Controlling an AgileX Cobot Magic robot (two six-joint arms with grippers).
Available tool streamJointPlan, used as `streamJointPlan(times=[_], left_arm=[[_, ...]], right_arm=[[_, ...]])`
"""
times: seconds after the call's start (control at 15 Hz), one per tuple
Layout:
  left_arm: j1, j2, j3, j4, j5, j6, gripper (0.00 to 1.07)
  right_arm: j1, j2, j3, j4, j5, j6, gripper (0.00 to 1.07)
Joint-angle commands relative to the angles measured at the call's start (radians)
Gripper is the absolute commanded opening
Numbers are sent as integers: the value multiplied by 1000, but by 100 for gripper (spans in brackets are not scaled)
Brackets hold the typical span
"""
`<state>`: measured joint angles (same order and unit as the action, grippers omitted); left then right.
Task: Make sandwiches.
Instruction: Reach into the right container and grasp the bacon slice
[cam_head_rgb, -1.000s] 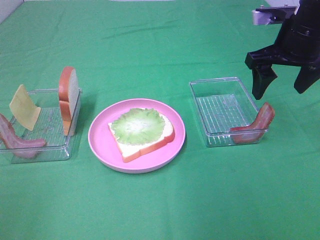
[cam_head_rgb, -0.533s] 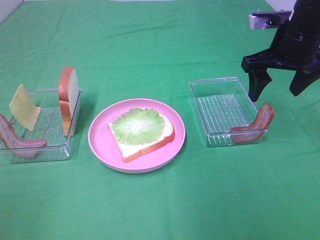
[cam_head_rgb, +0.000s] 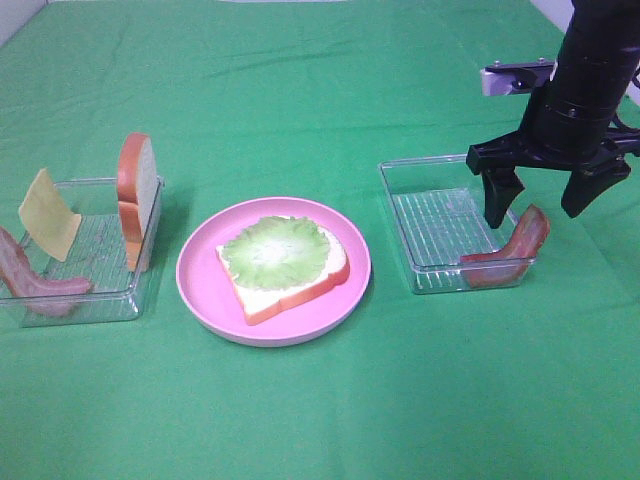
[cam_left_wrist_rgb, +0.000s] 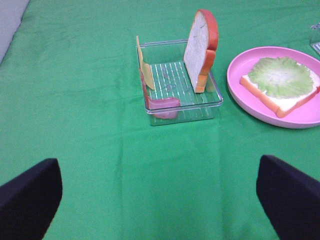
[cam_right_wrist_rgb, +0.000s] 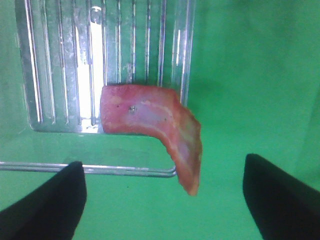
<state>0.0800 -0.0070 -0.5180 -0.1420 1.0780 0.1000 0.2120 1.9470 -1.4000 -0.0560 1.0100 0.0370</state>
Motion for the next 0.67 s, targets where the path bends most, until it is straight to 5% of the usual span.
streamJointPlan(times=[0.07, 0.67], left_arm=[[-4, 0, 2, 4, 2, -4, 100], [-4, 0, 2, 4, 2, -4, 100]], right_arm=[[-3, 24, 6, -4, -10, 1, 80], [-3, 52, 6, -4, -20, 10, 72]])
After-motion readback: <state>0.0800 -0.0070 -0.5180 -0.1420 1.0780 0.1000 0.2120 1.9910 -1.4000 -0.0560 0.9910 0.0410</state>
